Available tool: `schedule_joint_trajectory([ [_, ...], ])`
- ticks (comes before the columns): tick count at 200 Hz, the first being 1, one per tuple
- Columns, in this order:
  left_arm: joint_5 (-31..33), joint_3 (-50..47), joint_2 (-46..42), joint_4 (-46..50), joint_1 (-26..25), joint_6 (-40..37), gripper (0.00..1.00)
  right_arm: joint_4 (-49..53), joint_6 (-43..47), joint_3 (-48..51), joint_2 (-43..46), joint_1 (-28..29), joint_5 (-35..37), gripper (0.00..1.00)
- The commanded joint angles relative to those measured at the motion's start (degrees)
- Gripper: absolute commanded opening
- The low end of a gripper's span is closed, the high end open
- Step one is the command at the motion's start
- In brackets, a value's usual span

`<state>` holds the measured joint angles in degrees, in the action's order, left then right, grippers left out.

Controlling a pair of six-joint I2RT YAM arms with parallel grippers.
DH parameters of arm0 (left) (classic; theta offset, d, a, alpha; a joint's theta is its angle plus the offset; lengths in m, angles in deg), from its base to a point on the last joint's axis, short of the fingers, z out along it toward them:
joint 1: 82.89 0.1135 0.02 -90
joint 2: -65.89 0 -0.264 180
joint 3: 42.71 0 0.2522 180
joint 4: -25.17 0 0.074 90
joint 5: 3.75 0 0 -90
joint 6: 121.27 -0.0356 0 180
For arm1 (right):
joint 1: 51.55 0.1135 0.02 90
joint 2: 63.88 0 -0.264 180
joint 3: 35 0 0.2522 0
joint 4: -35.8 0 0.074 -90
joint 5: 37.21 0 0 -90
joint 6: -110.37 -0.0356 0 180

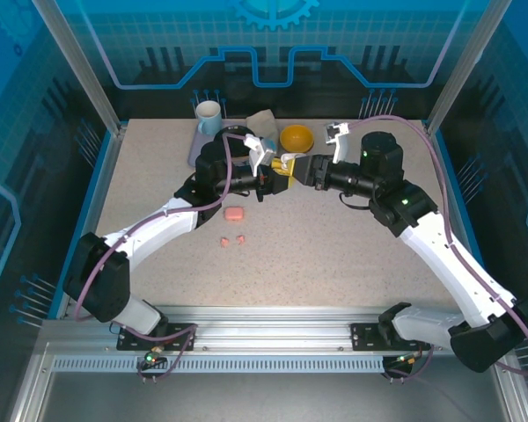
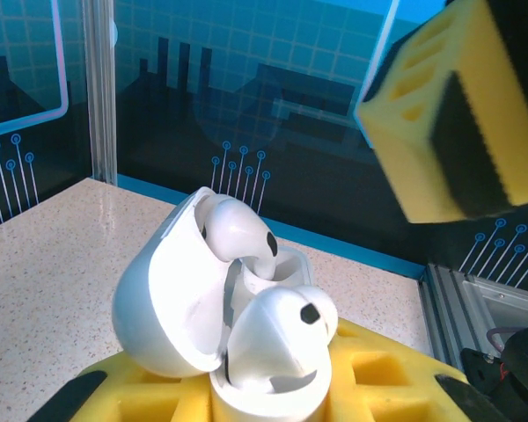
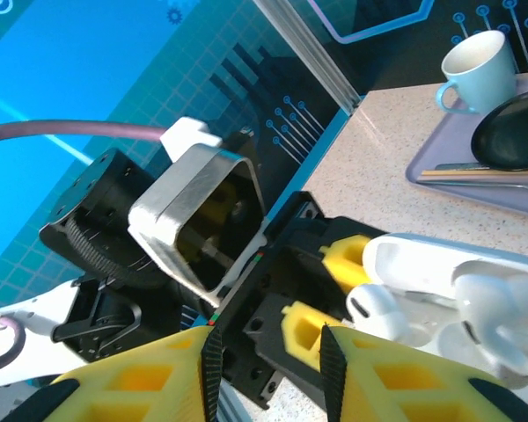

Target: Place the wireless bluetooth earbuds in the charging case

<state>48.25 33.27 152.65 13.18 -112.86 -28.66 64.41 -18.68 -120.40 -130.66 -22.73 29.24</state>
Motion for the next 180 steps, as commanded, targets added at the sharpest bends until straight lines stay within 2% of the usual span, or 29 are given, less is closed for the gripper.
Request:
schedule_joint_trajectory([
  [1,-1.0,1.8,0.5,-1.4,-0.4,-1.1,0.00,-0.9,-1.0,1.8,0.2,1.3,-1.0,0.37],
  [52,-1.3,2.0,0.1,-1.3,-0.4,-1.1,0.00,-1.9,-0.6,2.5,-2.0,2.1,0.9,0.36],
  [129,-1.9,1.2,-0.8,-1.4,-0.5,-1.0,0.00,-1.6,0.5,0.4,-4.0,-1.1,2.2,0.35],
  [180,-1.8,1.1,-1.1,-1.1,-0.5,-1.6,0.00,-2.4,-0.2,0.2,-3.0,-2.1,-0.2,0.35],
])
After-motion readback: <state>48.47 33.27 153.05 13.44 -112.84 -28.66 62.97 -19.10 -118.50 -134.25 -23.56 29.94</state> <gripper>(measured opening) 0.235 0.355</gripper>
